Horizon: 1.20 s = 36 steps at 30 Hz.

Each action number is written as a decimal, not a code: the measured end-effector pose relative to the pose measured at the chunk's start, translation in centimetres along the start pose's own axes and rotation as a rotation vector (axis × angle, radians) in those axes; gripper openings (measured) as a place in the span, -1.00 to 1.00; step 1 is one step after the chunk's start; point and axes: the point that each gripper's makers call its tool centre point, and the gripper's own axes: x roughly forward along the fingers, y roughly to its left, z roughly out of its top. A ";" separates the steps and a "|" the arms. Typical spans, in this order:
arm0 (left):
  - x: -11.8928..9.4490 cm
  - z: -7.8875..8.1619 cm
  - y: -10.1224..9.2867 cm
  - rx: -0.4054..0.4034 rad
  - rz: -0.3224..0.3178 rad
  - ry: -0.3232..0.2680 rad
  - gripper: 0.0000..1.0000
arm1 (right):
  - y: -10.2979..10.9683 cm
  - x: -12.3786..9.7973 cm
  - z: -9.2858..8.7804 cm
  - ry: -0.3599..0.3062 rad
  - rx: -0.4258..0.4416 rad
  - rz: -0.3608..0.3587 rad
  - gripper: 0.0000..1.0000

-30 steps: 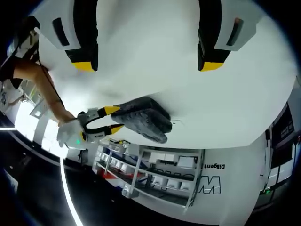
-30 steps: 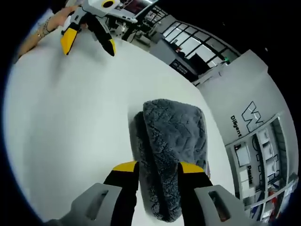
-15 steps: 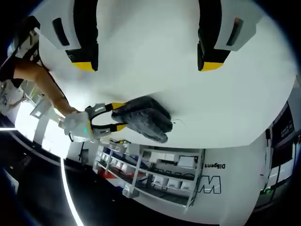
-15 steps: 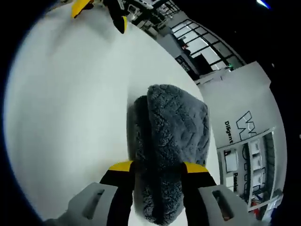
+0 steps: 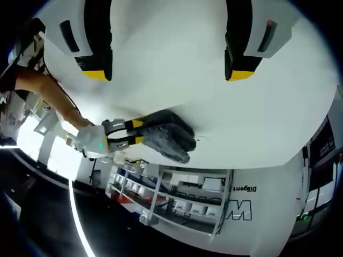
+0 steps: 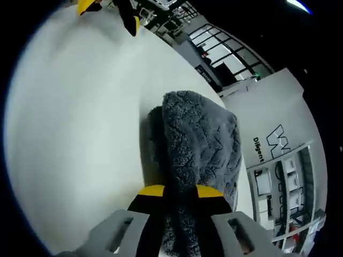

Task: Open the folded towel by lifting each exposed corner and separating the folded layers until the towel lies flat within the target outline without major curled edges

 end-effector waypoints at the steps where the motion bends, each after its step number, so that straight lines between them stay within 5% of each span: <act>1: 0.0 0.0 0.0 -0.001 -0.001 0.001 0.70 | 0.0 0.0 0.0 -0.001 0.008 0.002 -0.73; 14: 0.0 0.0 0.1 -0.016 -0.005 -0.002 0.70 | 1.3 -1.6 0.8 0.008 0.012 0.094 -0.76; 36: 0.3 -0.5 -0.2 0.008 -0.011 0.028 0.70 | 5.7 -6.5 2.9 0.024 -0.024 0.400 -0.76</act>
